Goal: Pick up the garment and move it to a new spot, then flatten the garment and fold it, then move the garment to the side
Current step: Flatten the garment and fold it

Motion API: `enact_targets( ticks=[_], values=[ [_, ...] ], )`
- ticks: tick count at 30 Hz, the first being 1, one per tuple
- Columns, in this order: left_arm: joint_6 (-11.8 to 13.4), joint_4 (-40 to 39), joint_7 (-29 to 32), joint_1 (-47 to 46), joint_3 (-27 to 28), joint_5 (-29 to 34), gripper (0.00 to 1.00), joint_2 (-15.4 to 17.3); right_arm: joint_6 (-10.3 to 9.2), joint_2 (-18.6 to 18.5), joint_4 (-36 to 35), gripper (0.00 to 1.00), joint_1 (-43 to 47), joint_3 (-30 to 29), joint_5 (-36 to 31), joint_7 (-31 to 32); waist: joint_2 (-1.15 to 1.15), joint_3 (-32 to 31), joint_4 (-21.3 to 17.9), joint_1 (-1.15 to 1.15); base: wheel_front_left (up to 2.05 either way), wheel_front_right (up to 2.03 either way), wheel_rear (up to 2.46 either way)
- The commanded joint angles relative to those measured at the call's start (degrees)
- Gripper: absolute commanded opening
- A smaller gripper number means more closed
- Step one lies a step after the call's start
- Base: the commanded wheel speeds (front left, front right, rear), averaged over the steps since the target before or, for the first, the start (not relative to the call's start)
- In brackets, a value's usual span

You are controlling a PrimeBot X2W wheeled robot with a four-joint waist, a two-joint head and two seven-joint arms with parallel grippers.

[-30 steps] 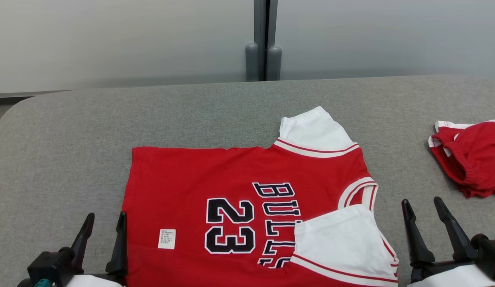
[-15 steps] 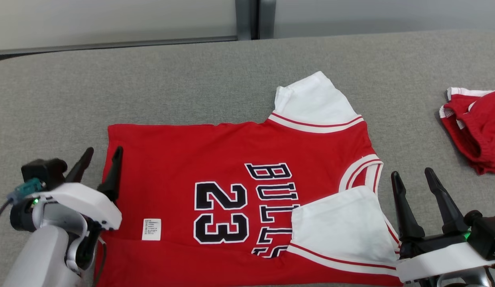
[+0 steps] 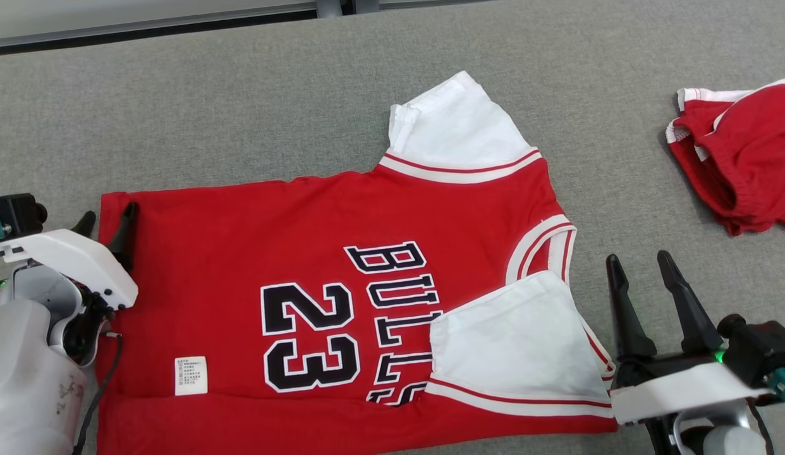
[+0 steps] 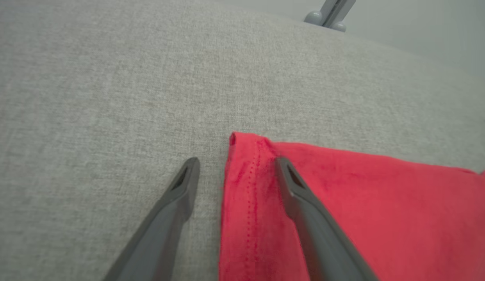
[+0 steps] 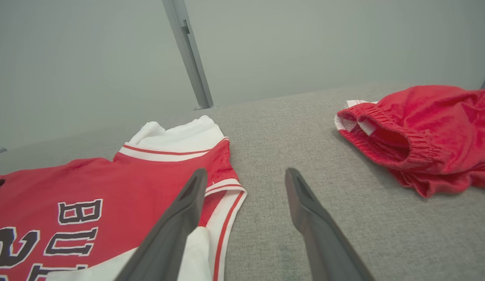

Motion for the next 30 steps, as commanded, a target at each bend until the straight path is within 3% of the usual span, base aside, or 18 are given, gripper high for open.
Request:
enact_targets(
  ticks=[1,8,16,24,30],
  values=[
    [-0.31,1.73,0.54,-0.21,-1.41,-1.10,0.00,-0.12,-0.03,-0.07,1.07,1.00,-2.07,-0.54,0.61,0.07,0.00,0.53,-0.30,0.00,0.00,0.00,0.00],
    [-0.28,1.35,-1.79,-2.10,-5.87,-2.69,0.00,0.35,-0.03,-1.63,3.87,1.00,-7.94,-2.74,1.85,1.13,0.00,2.22,1.17,0.00,0.00,0.00,0.00],
    [-0.25,0.26,-5.30,-7.09,-10.85,-4.67,0.00,-1.53,-0.02,-6.98,13.13,1.00,-23.78,-2.48,5.18,2.96,0.00,6.82,7.03,0.00,0.00,0.00,0.00],
    [-0.25,-0.16,-7.80,-12.68,-16.96,-6.71,0.00,-5.21,-0.03,-11.70,28.58,1.00,-43.05,3.65,7.24,8.05,0.00,11.14,13.56,0.00,0.00,0.00,0.00],
    [-0.20,0.89,-9.77,-14.76,-21.54,-8.74,0.00,-6.53,-0.03,-14.58,38.87,1.00,-50.98,10.02,8.34,15.59,0.00,11.02,15.96,0.00,0.00,0.00,0.00]
  ],
)
